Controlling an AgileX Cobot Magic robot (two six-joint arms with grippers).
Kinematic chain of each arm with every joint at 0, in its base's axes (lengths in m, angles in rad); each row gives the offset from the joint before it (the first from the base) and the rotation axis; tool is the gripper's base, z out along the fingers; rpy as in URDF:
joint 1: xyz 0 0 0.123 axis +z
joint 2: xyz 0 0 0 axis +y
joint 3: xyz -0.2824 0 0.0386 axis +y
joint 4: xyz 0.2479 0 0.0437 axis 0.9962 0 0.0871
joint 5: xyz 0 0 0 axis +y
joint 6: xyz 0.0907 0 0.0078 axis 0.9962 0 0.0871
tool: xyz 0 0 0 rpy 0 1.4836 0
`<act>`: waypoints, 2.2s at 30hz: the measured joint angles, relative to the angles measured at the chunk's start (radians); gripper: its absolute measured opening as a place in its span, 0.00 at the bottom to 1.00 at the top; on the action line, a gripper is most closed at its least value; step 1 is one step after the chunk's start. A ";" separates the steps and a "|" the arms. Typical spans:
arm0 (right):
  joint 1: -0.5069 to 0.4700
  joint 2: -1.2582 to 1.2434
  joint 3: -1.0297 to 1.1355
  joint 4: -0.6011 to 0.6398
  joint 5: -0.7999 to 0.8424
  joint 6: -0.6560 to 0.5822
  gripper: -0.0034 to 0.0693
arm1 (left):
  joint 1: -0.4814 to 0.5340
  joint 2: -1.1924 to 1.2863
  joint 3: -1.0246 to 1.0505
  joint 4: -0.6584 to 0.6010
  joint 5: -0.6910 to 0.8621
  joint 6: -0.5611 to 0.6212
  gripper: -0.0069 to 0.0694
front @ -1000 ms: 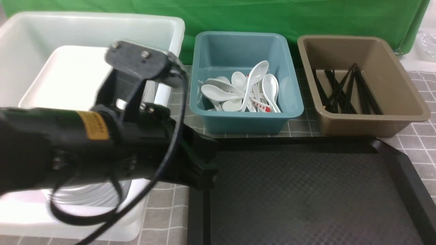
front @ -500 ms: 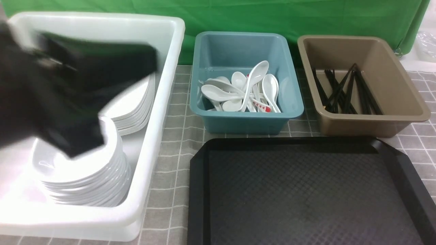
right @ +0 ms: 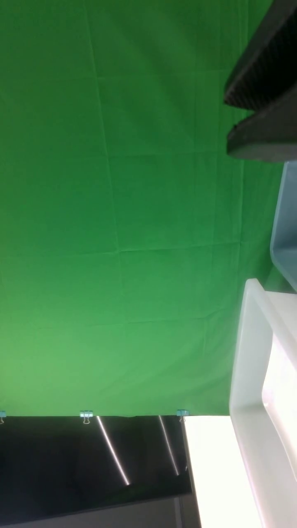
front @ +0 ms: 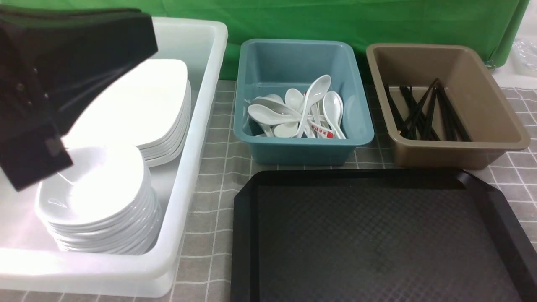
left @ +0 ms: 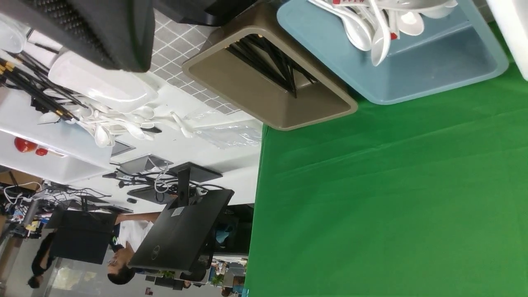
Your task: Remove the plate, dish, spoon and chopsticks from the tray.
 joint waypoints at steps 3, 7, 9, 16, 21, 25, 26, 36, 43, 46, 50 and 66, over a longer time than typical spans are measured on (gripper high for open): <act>0.000 0.000 0.000 0.000 0.000 0.000 0.28 | 0.000 0.000 0.000 0.048 0.053 0.001 0.09; 0.000 0.000 0.000 0.000 0.000 0.000 0.29 | 0.000 -0.005 0.005 0.116 0.101 -0.026 0.09; 0.000 0.000 0.000 0.000 0.000 0.000 0.29 | 0.000 -0.023 0.026 0.152 0.100 -0.052 0.09; 0.000 0.000 0.000 0.000 0.000 0.000 0.30 | 0.173 -0.231 0.311 0.182 -0.115 -0.110 0.09; 0.000 0.000 0.000 0.000 0.000 0.000 0.32 | 0.427 -0.438 0.550 0.169 -0.219 -0.111 0.09; 0.000 0.000 0.000 0.000 0.000 0.000 0.32 | 0.589 -0.611 0.708 0.177 -0.215 -0.111 0.09; 0.000 0.000 0.000 0.000 0.000 0.000 0.32 | 0.595 -0.618 0.714 0.180 -0.215 -0.111 0.09; 0.000 0.000 0.000 0.000 0.000 0.000 0.35 | 0.735 -0.715 0.885 0.207 -0.130 -0.102 0.09; 0.000 0.000 0.000 0.000 0.000 0.000 0.35 | 0.736 -0.715 0.888 0.207 -0.054 -0.070 0.09; 0.000 0.000 0.000 0.000 0.000 0.000 0.36 | 0.736 -0.715 0.888 0.207 -0.054 -0.070 0.09; 0.000 0.000 0.000 0.000 0.000 0.000 0.37 | 0.736 -0.715 0.888 0.207 -0.054 -0.069 0.09; 0.000 0.000 0.000 0.000 0.000 0.000 0.37 | 0.736 -0.715 0.888 0.207 -0.054 -0.069 0.09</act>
